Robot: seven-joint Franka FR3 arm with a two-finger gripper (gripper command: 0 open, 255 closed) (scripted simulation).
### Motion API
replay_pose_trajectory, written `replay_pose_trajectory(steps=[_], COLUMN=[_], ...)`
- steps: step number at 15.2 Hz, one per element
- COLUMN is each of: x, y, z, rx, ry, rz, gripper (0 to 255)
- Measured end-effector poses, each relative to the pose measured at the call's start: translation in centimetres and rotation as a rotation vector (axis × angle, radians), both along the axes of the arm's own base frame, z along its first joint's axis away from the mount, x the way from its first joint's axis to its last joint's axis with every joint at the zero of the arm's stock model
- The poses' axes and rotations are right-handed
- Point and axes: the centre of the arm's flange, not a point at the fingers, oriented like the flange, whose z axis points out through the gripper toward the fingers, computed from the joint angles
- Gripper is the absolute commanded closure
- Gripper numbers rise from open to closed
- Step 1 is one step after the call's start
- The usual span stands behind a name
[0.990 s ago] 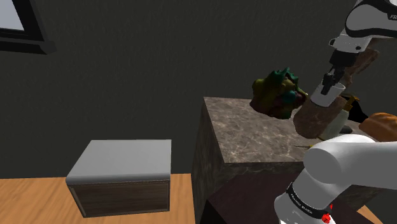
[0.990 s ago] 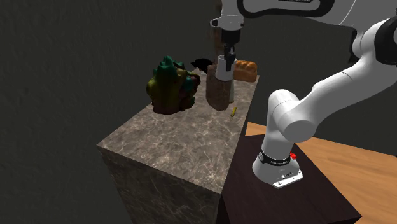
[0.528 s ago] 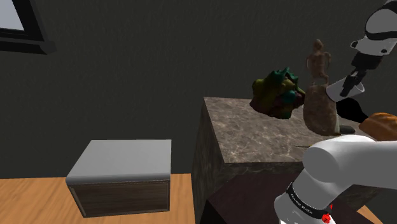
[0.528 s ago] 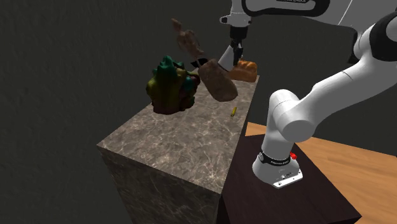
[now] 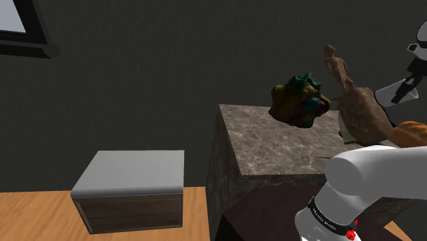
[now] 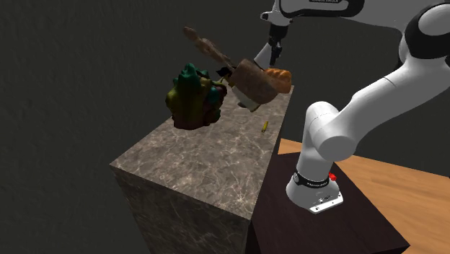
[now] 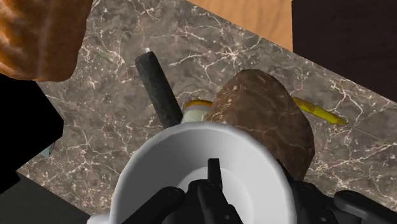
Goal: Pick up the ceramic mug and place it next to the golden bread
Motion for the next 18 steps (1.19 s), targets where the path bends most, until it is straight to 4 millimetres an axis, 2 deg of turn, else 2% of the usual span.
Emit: replay_pose_trajectory(steps=[8, 14, 18], x=[-7.7, -12.8, -16.6], y=[-7.3, -12.3, -16.6], z=[-0.6, -1.7, -1.5], rx=[0.069, 0.115, 0.114], ry=[0.055, 0.072, 0.073], rz=[-0.010, -0.010, -0.009], gripper=[255, 255, 255])
